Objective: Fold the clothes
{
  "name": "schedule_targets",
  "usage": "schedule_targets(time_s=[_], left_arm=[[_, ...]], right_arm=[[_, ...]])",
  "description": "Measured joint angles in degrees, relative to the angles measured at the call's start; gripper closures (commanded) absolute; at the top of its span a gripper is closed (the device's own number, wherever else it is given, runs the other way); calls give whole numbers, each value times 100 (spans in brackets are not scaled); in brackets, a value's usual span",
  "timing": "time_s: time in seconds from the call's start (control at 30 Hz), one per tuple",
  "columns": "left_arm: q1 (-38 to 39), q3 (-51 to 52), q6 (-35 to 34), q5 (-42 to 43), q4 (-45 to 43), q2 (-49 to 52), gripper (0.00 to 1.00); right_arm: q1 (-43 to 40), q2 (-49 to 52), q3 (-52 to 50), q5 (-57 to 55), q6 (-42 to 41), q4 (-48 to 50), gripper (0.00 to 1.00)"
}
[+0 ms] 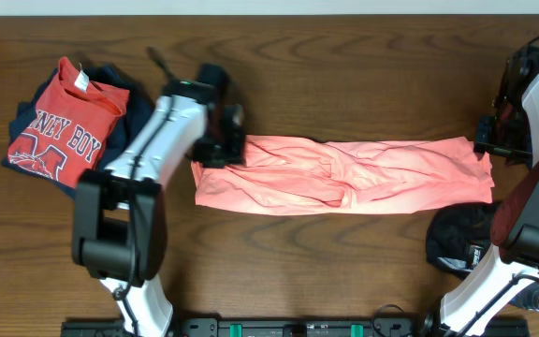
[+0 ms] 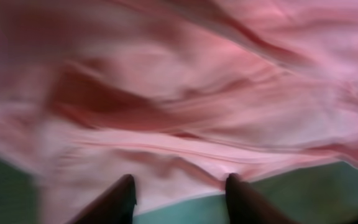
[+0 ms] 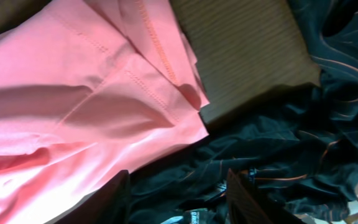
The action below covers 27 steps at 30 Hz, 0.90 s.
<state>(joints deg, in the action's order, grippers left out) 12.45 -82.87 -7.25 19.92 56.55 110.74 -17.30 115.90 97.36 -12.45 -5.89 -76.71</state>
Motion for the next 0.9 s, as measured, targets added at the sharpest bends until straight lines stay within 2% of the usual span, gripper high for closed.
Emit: schedule_targets(time_s=[0.07,0.17,0.5,0.9], left_arm=[[-321,0,26,-55,-44,0,23],[-721,4,-20,-107,-208,0,17],[-887,485,348,-125,-925,17,13],[-815,905,1025,-98,-1115,28,13]], right_arm=[[0,0,-4,35,4,7,48],[0,0,-4,70,4,7,48],[0,0,-4,109,4,2,46],[0,0,-4,109,4,2,45]])
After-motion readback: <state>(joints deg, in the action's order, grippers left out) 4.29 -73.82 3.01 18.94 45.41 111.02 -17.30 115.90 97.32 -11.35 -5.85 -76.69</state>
